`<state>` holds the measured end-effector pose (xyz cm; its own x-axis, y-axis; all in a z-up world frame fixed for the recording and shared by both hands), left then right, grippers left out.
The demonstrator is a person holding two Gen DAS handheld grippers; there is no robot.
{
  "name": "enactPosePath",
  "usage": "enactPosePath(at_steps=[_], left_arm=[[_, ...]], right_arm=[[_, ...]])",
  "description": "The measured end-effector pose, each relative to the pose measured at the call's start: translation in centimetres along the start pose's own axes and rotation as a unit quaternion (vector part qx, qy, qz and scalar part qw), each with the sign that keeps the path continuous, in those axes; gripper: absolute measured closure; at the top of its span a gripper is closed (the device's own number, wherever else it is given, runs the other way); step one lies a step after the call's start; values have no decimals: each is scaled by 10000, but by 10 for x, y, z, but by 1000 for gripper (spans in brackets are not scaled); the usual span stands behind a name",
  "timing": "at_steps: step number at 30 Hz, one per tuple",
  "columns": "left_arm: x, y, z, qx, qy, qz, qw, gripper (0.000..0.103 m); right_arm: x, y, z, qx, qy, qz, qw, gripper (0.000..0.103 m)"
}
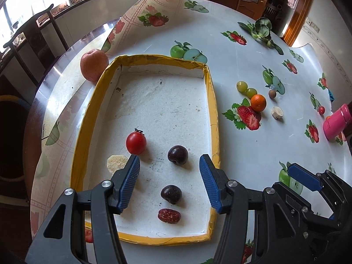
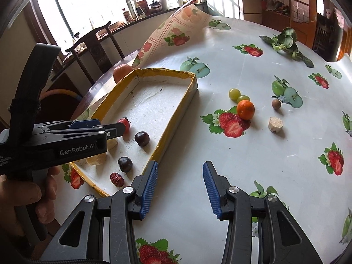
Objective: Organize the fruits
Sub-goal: 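Move both open tools toward the orange and the round cream slice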
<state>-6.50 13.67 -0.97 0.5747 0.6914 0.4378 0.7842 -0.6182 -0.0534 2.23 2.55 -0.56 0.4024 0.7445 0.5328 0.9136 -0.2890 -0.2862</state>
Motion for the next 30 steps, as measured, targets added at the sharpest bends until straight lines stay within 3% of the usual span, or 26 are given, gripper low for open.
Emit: enactPosePath(at_steps=[19,30], left_arm=[[-1,64,-3,-321,-55,331,9989,48],[16,115,8,-717,-239,274,9968,48]], right_arm=[[-17,63,-25,-237,106,586,9979,59],[-13,110,-16,-416,163,879,9951,59]])
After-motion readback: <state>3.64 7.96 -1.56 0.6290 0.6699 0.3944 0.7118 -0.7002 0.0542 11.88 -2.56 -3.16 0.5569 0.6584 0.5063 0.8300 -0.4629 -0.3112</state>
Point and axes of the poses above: each gripper's, at about its wrist camera, not at the fingertips, and z roughly the way its jaws point, y to its right, x to its top, the point moved 6 cm from there along z, roughly the way its jaws point, and after that the axes turned 6 degrees about x, right-handed, at the moved point
